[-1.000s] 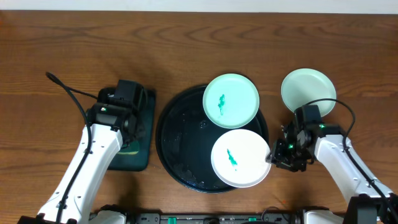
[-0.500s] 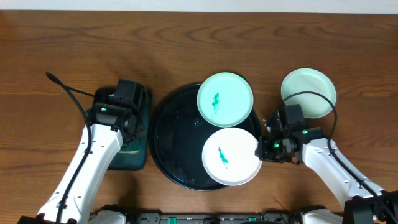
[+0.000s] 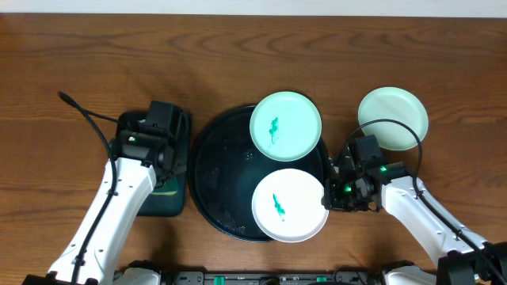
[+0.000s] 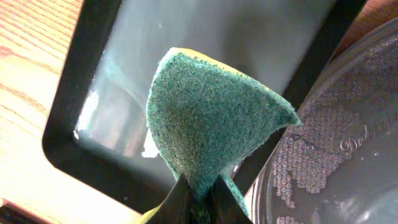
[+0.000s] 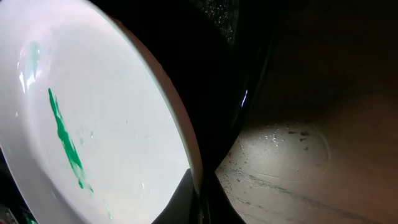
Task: Clean dirty plates on tray and stack at the side
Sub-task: 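Move the right gripper to the white plate's rim and grip it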
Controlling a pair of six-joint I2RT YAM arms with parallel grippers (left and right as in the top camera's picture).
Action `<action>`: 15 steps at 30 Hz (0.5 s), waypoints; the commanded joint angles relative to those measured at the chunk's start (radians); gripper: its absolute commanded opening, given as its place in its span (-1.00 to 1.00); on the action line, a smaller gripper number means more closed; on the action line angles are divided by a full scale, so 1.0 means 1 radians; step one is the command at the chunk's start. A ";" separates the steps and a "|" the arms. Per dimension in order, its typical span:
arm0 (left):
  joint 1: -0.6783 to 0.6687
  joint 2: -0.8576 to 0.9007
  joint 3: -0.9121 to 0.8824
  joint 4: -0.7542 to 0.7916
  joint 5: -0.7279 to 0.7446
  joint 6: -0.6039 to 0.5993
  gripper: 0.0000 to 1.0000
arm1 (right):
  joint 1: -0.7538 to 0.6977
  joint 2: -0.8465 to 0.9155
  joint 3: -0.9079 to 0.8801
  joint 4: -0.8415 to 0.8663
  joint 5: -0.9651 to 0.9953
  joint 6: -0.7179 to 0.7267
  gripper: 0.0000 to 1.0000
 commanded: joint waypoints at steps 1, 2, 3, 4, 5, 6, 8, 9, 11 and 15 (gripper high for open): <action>0.006 0.004 -0.003 0.000 -0.006 -0.012 -0.85 | 0.028 -0.008 0.010 0.005 -0.030 -0.042 -0.97; 0.006 0.004 -0.003 0.001 -0.006 -0.012 -0.86 | 0.038 -0.014 0.016 0.011 -0.031 -0.041 -0.98; 0.006 0.004 -0.003 0.002 -0.006 -0.012 -0.85 | 0.053 -0.018 0.023 0.022 -0.031 -0.040 -0.98; 0.006 0.004 -0.003 0.004 -0.006 -0.012 -0.86 | 0.068 -0.022 0.030 0.036 -0.030 -0.032 -0.97; 0.006 0.004 -0.003 0.006 -0.006 -0.012 -0.86 | 0.081 -0.025 0.036 0.054 -0.031 -0.021 -0.97; 0.006 0.004 -0.003 0.007 -0.006 -0.012 -0.85 | 0.098 -0.025 0.042 0.083 -0.031 -0.002 -0.97; 0.006 0.004 -0.003 0.010 -0.006 -0.012 -0.86 | 0.131 -0.023 0.046 0.147 -0.031 0.039 -0.97; 0.006 0.004 -0.003 0.011 -0.006 -0.012 -0.85 | 0.147 -0.019 0.046 0.180 -0.027 0.061 -0.97; 0.006 0.004 -0.003 0.011 -0.006 -0.012 -0.85 | 0.173 -0.002 0.046 0.240 -0.021 0.092 -0.97; 0.006 0.004 -0.003 0.018 0.026 -0.005 -0.86 | 0.211 0.088 0.046 0.346 -0.012 0.125 -0.98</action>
